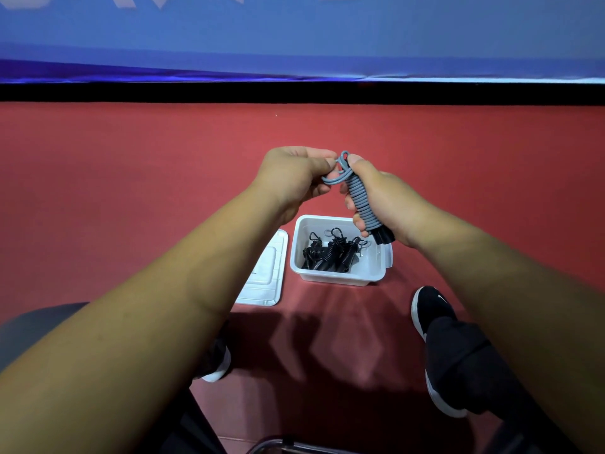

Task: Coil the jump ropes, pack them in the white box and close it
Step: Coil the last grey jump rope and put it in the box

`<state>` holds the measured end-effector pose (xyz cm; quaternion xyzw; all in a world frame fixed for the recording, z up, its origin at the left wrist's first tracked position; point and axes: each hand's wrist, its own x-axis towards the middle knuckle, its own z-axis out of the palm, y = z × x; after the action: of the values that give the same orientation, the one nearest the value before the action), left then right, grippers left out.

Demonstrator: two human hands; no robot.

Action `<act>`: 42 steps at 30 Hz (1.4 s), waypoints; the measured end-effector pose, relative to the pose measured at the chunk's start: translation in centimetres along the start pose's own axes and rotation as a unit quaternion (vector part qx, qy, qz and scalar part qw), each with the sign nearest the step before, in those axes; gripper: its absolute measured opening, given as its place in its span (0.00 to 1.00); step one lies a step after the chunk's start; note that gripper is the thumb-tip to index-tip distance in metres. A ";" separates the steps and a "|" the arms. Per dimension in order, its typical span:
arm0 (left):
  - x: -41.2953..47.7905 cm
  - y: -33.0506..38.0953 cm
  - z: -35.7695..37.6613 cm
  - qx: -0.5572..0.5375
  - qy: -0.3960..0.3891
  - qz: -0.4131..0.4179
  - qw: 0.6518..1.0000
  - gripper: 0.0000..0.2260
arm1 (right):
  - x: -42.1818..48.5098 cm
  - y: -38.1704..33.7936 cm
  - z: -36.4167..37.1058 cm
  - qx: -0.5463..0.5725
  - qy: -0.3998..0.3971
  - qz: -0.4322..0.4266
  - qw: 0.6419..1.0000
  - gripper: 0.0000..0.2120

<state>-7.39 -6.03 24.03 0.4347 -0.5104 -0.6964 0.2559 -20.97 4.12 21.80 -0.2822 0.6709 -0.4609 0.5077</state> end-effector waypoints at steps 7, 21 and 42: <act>0.0 -0.9 0.2 0.029 -0.006 0.045 0.999 0.06 | -0.1 0.4 0.0 -0.009 -0.002 0.013 1.000 0.27; 0.2 -1.0 0.2 0.109 0.005 0.039 0.993 0.06 | -0.5 -0.7 0.4 -0.028 -0.002 0.002 1.000 0.26; -0.5 -1.2 2.3 0.054 0.073 0.118 0.989 0.04 | -1.8 -2.5 1.0 0.026 -0.004 0.020 0.999 0.24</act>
<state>-9.03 -4.11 23.31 0.4342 -0.5750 -0.5993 0.3488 -19.65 4.29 24.80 -0.2575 0.6620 -0.4668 0.5269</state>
